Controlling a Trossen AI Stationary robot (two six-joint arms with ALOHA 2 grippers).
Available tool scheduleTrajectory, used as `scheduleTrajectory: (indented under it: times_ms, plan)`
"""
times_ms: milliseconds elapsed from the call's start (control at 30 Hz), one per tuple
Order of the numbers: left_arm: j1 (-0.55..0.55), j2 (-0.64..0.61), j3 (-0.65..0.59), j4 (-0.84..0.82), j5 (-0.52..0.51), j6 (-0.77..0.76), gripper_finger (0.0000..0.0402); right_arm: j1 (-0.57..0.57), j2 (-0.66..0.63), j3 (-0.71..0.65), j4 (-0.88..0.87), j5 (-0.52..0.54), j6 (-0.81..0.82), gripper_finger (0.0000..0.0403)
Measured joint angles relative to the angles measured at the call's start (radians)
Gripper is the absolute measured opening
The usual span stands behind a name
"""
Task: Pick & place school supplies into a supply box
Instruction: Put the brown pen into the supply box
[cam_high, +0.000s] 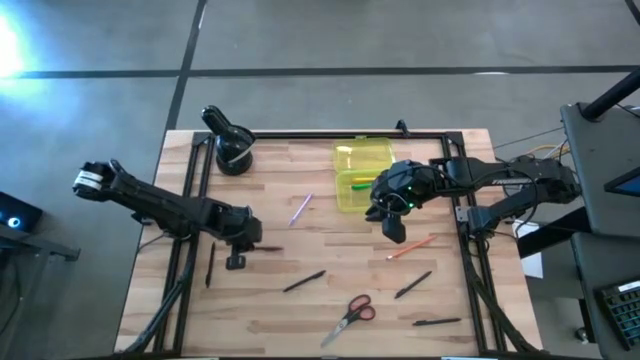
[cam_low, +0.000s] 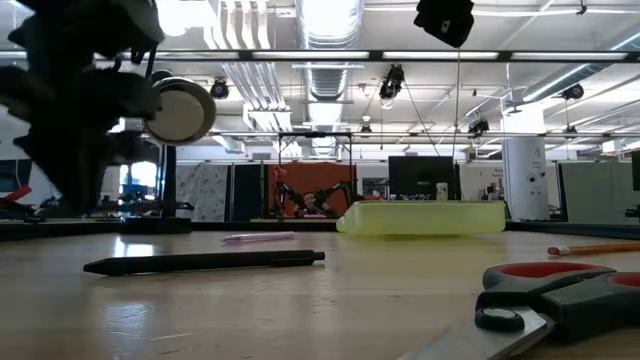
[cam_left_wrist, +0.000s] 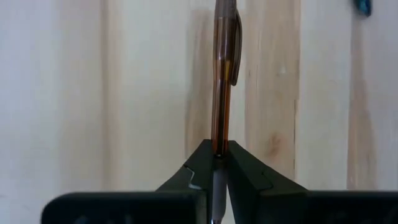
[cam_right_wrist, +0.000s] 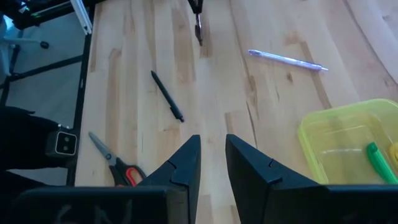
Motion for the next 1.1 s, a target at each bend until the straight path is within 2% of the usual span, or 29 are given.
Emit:
scheduleTrajectory:
  times_ms: [233,400,767,1100]
  plan:
    - [0.011,-0.001,0.124,-0.061,-0.067,0.078,0.0008,0.000,0.000,0.001,0.029,0.000,-0.028,0.0068]
    - [0.028,-0.001,0.204,-0.123,-0.101,0.101,0.0008,0.000,0.000,0.002,0.130,0.000,-0.062,0.0068]
    - [0.086,0.008,0.367,-0.179,-0.121,0.129,0.0008,-0.001,-0.001,0.002,0.296,0.027,-0.159,0.0072]
    - [0.144,0.188,0.598,-0.276,-0.122,0.183,0.0008,-0.005,0.091,0.046,0.324,0.022,-0.216,0.0127]
